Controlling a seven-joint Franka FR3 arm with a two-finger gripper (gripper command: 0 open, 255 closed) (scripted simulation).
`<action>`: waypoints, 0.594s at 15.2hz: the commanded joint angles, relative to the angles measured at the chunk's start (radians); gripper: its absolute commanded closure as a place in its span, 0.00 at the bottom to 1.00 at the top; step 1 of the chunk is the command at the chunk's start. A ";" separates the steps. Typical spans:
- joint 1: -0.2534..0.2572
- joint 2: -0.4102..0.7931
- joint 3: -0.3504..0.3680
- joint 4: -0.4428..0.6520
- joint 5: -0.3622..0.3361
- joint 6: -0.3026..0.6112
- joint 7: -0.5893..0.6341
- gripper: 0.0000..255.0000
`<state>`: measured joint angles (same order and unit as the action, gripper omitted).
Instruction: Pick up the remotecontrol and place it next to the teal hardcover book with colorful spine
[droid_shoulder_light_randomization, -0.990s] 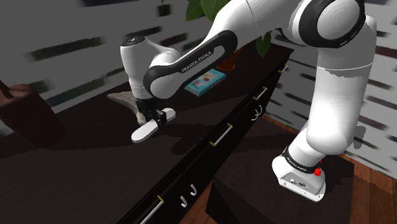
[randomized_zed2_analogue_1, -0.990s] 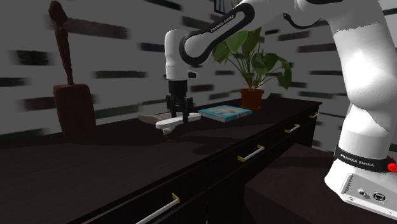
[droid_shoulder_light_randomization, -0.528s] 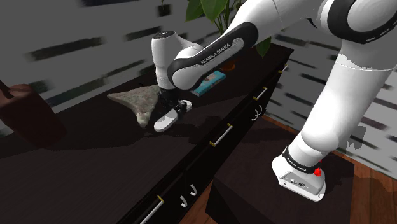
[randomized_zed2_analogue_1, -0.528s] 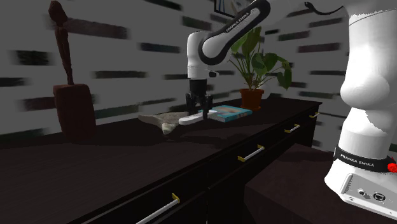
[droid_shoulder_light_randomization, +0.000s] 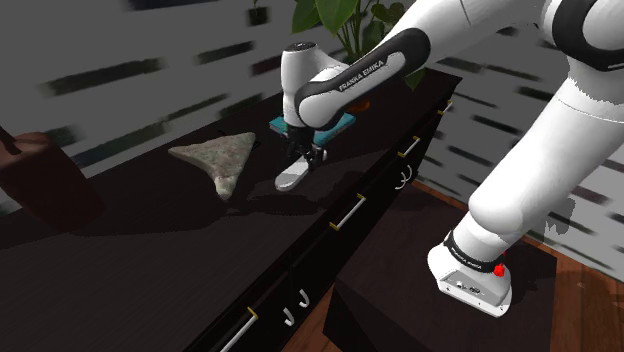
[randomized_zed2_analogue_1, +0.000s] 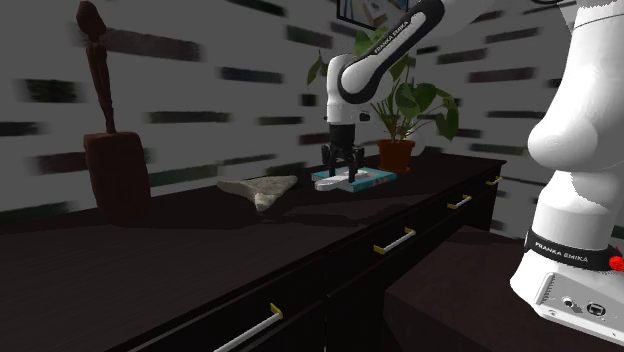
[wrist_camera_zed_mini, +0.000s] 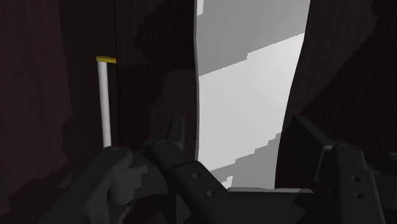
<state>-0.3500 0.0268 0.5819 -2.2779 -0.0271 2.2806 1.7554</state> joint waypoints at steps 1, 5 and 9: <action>-0.030 -0.049 -0.025 -0.048 0.034 0.009 -0.079 1.00; -0.075 -0.107 -0.081 -0.110 0.068 0.019 -0.205 1.00; -0.120 -0.146 -0.143 -0.153 0.082 0.025 -0.323 1.00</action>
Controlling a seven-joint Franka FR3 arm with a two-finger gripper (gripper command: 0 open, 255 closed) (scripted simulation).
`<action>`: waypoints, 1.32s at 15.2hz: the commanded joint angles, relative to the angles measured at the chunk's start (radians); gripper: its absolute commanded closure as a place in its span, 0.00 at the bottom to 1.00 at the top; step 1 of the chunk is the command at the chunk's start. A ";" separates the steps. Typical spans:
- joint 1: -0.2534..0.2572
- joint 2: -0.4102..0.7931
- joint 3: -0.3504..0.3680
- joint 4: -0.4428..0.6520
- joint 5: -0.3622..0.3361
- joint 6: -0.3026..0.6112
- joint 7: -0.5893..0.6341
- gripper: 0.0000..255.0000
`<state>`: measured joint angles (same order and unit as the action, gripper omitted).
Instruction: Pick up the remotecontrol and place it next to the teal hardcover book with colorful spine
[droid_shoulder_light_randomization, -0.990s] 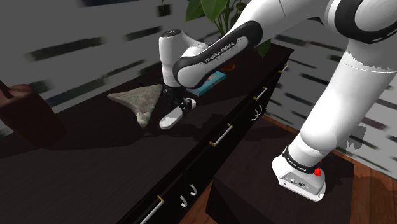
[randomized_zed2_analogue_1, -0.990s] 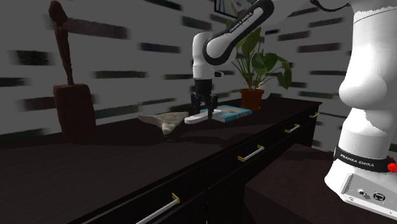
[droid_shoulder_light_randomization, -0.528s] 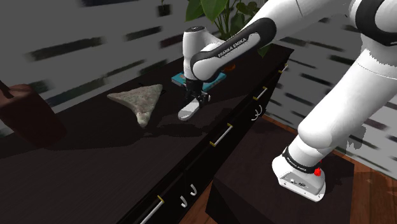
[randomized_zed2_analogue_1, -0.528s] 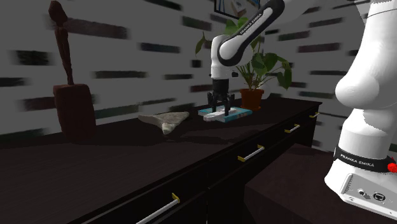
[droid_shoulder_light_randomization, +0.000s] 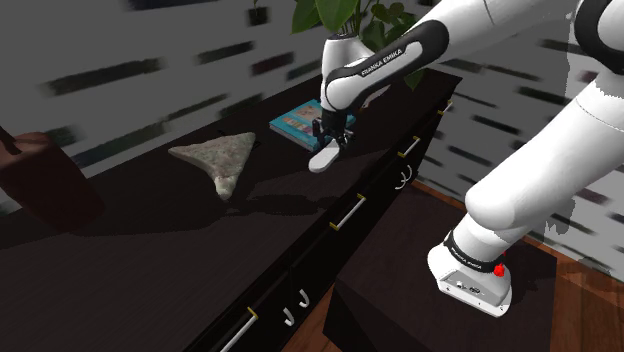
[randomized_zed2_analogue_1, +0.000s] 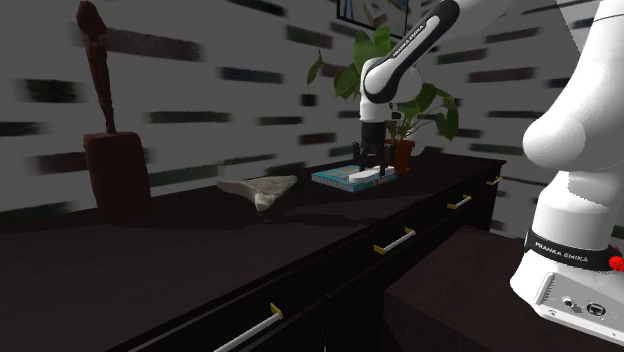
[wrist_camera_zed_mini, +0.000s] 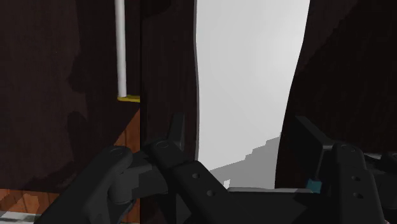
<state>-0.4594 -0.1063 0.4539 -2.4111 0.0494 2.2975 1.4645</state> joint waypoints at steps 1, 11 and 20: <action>-0.022 -0.020 -0.031 -0.027 0.006 0.009 -0.060 1.00; -0.105 -0.006 -0.134 -0.065 -0.018 0.058 -0.230 1.00; -0.110 0.098 -0.130 -0.099 -0.066 0.190 -0.193 1.00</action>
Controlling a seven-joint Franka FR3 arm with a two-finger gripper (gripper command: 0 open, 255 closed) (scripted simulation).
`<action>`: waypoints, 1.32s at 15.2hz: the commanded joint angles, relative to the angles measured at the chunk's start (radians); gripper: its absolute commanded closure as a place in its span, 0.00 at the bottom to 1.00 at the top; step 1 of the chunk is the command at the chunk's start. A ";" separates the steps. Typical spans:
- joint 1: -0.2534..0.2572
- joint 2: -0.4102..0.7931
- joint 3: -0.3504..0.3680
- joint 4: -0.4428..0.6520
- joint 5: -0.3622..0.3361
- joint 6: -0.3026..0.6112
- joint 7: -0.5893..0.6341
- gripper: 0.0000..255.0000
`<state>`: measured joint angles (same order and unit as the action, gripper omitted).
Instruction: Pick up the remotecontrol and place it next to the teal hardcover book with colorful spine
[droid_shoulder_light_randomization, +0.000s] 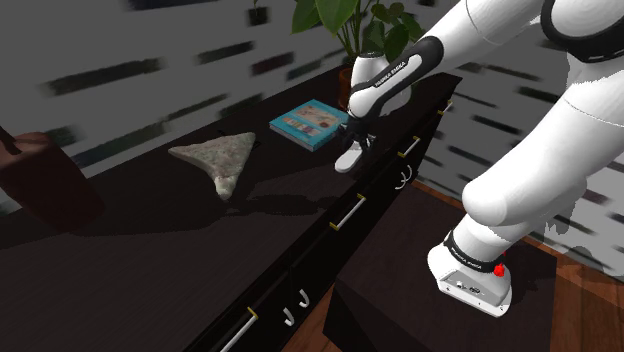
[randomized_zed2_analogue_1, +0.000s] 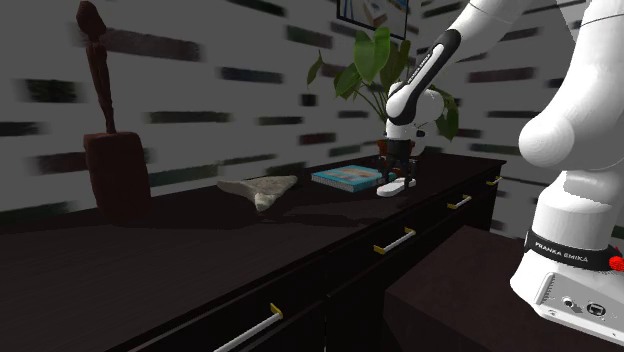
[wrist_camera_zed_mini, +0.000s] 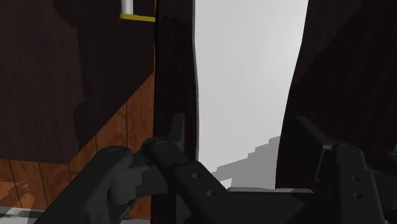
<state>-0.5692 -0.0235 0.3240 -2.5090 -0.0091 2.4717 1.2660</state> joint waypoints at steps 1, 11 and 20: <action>-0.001 0.028 0.000 -0.004 -0.015 0.031 0.011 1.00; -0.001 0.077 -0.003 -0.011 -0.045 0.084 0.033 1.00; -0.002 0.012 0.002 0.001 -0.006 0.012 0.005 0.00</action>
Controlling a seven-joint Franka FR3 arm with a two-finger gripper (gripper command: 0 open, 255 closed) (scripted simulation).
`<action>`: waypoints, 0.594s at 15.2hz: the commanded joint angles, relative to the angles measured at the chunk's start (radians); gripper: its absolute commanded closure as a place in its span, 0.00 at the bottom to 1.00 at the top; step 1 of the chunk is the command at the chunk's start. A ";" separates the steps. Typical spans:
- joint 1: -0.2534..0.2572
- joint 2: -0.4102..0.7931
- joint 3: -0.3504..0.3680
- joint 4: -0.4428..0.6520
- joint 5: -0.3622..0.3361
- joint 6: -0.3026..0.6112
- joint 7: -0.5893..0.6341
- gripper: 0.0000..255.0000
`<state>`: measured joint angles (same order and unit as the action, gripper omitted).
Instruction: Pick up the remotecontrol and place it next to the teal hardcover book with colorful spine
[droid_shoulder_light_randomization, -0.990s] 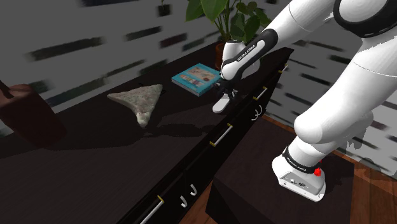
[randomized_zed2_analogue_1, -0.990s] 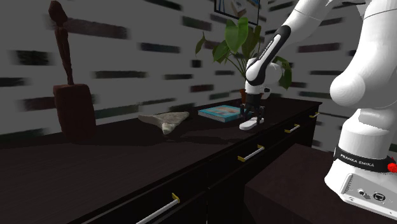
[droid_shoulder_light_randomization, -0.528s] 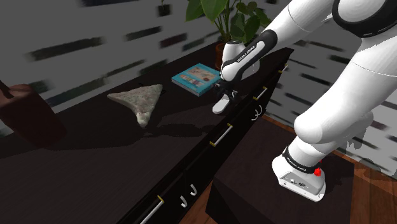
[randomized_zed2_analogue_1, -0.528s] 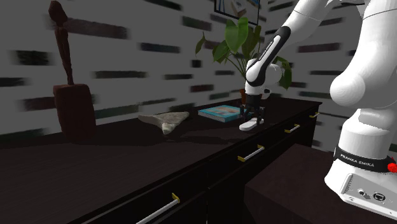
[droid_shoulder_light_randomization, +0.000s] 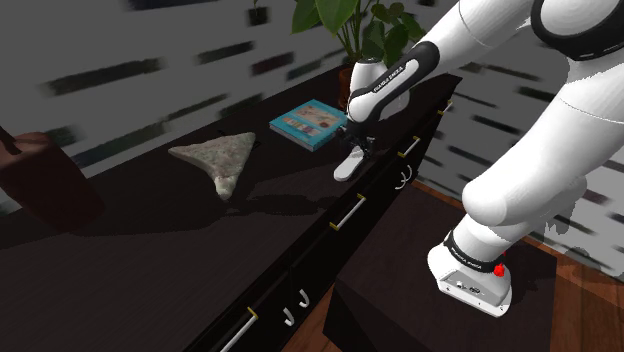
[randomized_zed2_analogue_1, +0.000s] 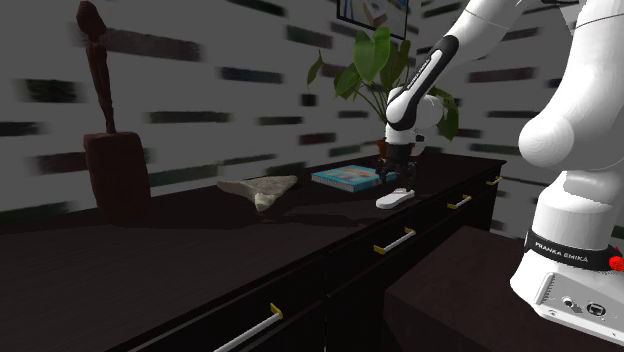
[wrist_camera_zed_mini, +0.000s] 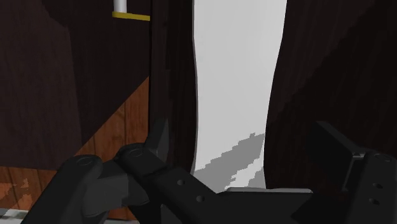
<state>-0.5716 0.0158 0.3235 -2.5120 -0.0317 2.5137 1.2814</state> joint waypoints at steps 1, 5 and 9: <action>0.001 -0.057 0.003 0.012 0.032 -0.067 -0.022 0.00; 0.003 -0.080 0.002 0.019 0.043 -0.096 -0.030 0.00; 0.003 -0.080 0.002 0.020 0.043 -0.096 -0.030 0.00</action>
<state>-0.5685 -0.0637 0.3255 -2.4924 0.0110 2.4180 1.2519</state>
